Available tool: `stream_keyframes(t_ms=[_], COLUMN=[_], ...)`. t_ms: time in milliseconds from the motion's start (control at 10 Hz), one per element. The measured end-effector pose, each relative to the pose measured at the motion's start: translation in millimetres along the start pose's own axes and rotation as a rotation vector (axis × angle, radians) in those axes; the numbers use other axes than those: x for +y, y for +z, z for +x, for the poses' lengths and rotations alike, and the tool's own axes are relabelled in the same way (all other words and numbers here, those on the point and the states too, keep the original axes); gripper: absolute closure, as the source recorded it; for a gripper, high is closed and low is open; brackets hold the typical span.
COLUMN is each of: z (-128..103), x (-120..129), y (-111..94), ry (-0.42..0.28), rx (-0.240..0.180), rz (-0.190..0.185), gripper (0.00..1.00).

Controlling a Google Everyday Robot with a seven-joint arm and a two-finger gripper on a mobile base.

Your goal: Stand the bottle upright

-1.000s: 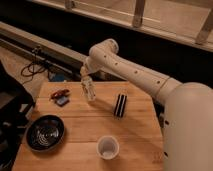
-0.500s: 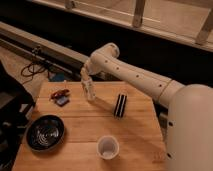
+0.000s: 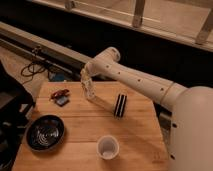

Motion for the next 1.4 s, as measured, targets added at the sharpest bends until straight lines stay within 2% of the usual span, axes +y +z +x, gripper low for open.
stream_keyframes(t_ms=[500, 600, 1200, 1300, 1400], z=[9.6, 10.7, 15.5, 16.8, 18.0], x=[-1.8, -3.3, -5.7, -6.7, -7.6], y=[8.3, 7.9, 6.4, 5.9, 5.7], ry=[0.007, 0.010, 0.026, 0.028, 0.029], rx=[-0.030, -0.035, -0.044, -0.043, -0.042], rz=[-0.002, -0.002, -0.016, -0.018, -0.018], gripper=[0.97, 0.91, 0.30, 0.24, 0.23])
